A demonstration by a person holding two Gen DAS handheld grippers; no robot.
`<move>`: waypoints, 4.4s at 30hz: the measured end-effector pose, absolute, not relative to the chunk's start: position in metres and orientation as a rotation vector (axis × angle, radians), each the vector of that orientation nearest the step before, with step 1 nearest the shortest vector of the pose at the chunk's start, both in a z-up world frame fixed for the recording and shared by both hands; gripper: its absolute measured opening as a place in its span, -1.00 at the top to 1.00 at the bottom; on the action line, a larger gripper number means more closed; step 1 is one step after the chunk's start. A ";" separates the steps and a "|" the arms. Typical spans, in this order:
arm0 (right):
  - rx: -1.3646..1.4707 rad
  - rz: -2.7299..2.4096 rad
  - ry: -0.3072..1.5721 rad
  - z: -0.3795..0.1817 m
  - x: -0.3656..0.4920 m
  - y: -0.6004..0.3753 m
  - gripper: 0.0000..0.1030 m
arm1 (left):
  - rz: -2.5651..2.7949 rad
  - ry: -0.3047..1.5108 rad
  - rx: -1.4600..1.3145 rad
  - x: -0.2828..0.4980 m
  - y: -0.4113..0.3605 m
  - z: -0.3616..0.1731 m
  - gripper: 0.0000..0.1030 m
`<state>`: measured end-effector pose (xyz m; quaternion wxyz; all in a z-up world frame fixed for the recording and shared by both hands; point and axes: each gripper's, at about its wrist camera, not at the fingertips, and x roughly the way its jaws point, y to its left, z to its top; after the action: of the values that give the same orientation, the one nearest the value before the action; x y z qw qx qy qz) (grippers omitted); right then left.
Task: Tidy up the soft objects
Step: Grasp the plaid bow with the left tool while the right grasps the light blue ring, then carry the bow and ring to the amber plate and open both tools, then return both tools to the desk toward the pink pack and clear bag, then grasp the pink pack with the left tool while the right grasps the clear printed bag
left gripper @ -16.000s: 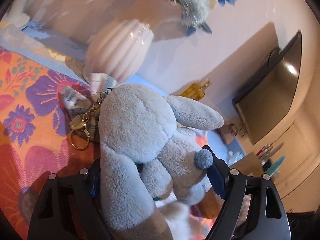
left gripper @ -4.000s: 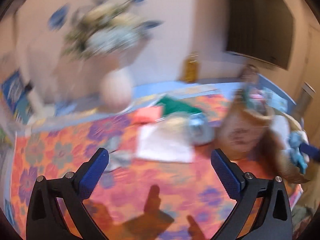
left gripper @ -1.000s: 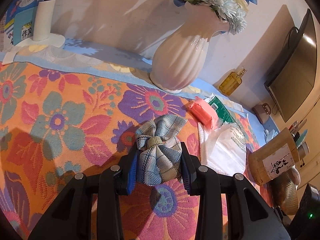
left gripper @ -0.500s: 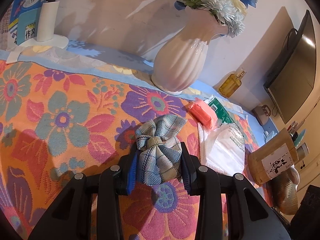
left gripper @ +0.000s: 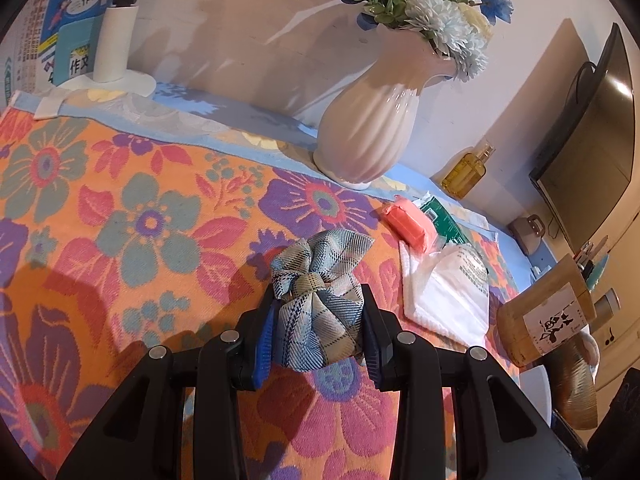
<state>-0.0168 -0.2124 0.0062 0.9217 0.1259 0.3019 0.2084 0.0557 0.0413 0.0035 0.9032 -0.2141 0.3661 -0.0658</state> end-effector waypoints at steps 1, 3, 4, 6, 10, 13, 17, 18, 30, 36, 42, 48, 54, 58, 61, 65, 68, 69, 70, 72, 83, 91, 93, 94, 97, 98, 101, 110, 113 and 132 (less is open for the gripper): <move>0.263 0.435 0.609 0.007 -0.018 -0.213 -0.29 | -0.133 0.757 -0.444 0.054 0.041 0.003 0.36; 0.276 0.450 0.590 0.009 -0.022 -0.215 -0.29 | -0.122 0.752 -0.444 0.049 0.041 0.004 0.36; 0.284 0.458 0.578 0.010 -0.024 -0.217 -0.29 | -0.116 0.749 -0.445 0.047 0.041 0.005 0.36; 0.303 0.477 0.554 0.012 -0.027 -0.221 -0.29 | -0.105 0.746 -0.451 0.040 0.041 0.005 0.36; 0.350 0.521 0.515 0.015 -0.032 -0.229 -0.29 | -0.086 0.740 -0.464 0.022 0.040 0.005 0.36; 0.375 0.538 0.497 0.016 -0.036 -0.233 -0.29 | -0.084 0.741 -0.473 0.008 0.037 0.004 0.36; 0.397 0.549 0.482 0.018 -0.043 -0.237 -0.29 | -0.073 0.760 -0.460 -0.008 0.031 0.003 0.36; 0.414 0.560 0.485 0.017 -0.044 -0.238 -0.29 | -0.059 0.778 -0.449 -0.011 0.029 0.002 0.36; 0.414 0.557 0.373 0.081 -0.091 -0.301 -0.29 | -0.138 0.697 -0.258 -0.054 -0.043 0.053 0.36; 0.399 0.507 0.371 0.119 -0.095 -0.355 -0.29 | -0.254 0.683 -0.202 -0.050 -0.101 0.096 0.36; 0.401 0.403 0.412 0.131 -0.086 -0.419 -0.29 | -0.383 0.690 -0.136 -0.050 -0.168 0.118 0.36; 0.428 0.289 0.475 0.131 -0.066 -0.484 -0.29 | -0.561 0.677 -0.058 -0.050 -0.247 0.132 0.36; 0.397 0.179 0.589 0.112 -0.035 -0.518 -0.29 | -0.708 0.681 0.006 -0.052 -0.318 0.124 0.35; 0.431 0.158 0.643 0.098 -0.016 -0.531 -0.30 | -0.758 0.698 0.001 -0.048 -0.341 0.112 0.35; 0.437 0.148 0.661 0.092 -0.004 -0.532 -0.31 | -0.775 0.711 0.003 -0.044 -0.347 0.103 0.32; 0.446 0.128 0.691 0.083 0.006 -0.534 -0.56 | -0.823 0.710 0.088 -0.044 -0.354 0.098 -0.59; 0.443 0.093 0.697 0.078 0.006 -0.536 -0.86 | -0.819 0.670 0.152 -0.054 -0.355 0.095 -0.98; 0.448 0.087 0.700 0.076 0.005 -0.537 -0.86 | -0.805 0.659 0.164 -0.055 -0.355 0.094 -0.98; 0.470 0.088 0.700 0.076 0.003 -0.538 -0.86 | -0.799 0.664 0.167 -0.054 -0.354 0.093 -0.98; 0.513 0.086 0.684 0.077 -0.003 -0.540 -0.86 | -0.807 0.693 0.145 -0.050 -0.351 0.092 -0.98; 0.515 0.161 0.505 0.127 -0.038 -0.480 -0.98 | -0.703 0.662 0.050 -0.032 -0.281 0.108 -0.98; 0.413 0.245 0.451 0.140 -0.039 -0.393 -0.99 | -0.488 0.647 0.014 0.004 -0.171 0.114 -0.98; 0.382 0.263 0.425 0.139 -0.039 -0.367 -0.99 | -0.394 0.649 0.060 0.021 -0.141 0.110 -0.98; 0.358 0.258 0.416 0.138 -0.040 -0.355 -0.99 | -0.342 0.653 0.089 0.028 -0.128 0.107 -0.98; 0.273 0.266 0.406 0.128 -0.038 -0.315 -0.99 | -0.225 0.686 0.124 0.054 -0.079 0.099 -0.98; 0.254 0.281 0.409 0.123 -0.036 -0.301 -0.99 | -0.216 0.693 0.110 0.059 -0.066 0.098 -0.98; 0.181 0.337 0.443 0.106 -0.030 -0.256 -0.99 | -0.206 0.698 0.046 0.079 -0.032 0.091 -0.98; 0.148 0.215 0.653 0.032 0.037 -0.186 -0.99 | -0.264 0.716 0.016 0.125 -0.037 0.059 -0.98; 0.125 0.140 0.702 0.012 0.060 -0.178 -0.99 | -0.263 0.756 0.052 0.147 -0.048 0.042 -0.98; 0.164 0.043 0.783 -0.005 0.120 -0.178 -0.88 | -0.400 0.816 0.124 0.184 -0.074 0.014 0.08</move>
<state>0.1203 -0.1785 -0.0054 0.9208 0.0799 0.3811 0.0210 0.1839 -0.0742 0.0142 0.8968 0.0600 0.3936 -0.1931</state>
